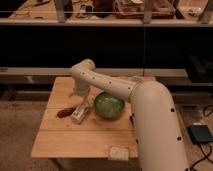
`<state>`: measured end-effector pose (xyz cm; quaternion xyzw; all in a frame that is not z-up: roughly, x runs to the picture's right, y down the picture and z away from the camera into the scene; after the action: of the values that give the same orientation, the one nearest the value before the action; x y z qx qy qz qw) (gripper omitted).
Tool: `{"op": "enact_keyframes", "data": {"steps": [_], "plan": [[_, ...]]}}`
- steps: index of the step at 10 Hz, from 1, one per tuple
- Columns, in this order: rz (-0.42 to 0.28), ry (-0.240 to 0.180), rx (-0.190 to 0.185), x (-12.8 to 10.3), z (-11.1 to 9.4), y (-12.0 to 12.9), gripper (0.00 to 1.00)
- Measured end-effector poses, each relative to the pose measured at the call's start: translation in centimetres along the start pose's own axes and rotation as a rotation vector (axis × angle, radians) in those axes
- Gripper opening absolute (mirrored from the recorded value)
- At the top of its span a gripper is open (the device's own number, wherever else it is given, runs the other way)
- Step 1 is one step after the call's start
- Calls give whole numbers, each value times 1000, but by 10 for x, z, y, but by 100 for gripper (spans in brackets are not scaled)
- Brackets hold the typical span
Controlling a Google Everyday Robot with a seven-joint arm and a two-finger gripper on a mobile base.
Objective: Stand the bottle upright
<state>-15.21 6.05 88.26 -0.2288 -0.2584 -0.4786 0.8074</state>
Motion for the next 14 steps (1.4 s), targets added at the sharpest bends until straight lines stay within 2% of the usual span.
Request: {"op": "enact_keyframes", "data": {"steps": [7, 14], "plan": [[-9, -40, 17, -1, 6, -8, 80], [-1, -63, -63, -17, 32, -3, 80]]}}
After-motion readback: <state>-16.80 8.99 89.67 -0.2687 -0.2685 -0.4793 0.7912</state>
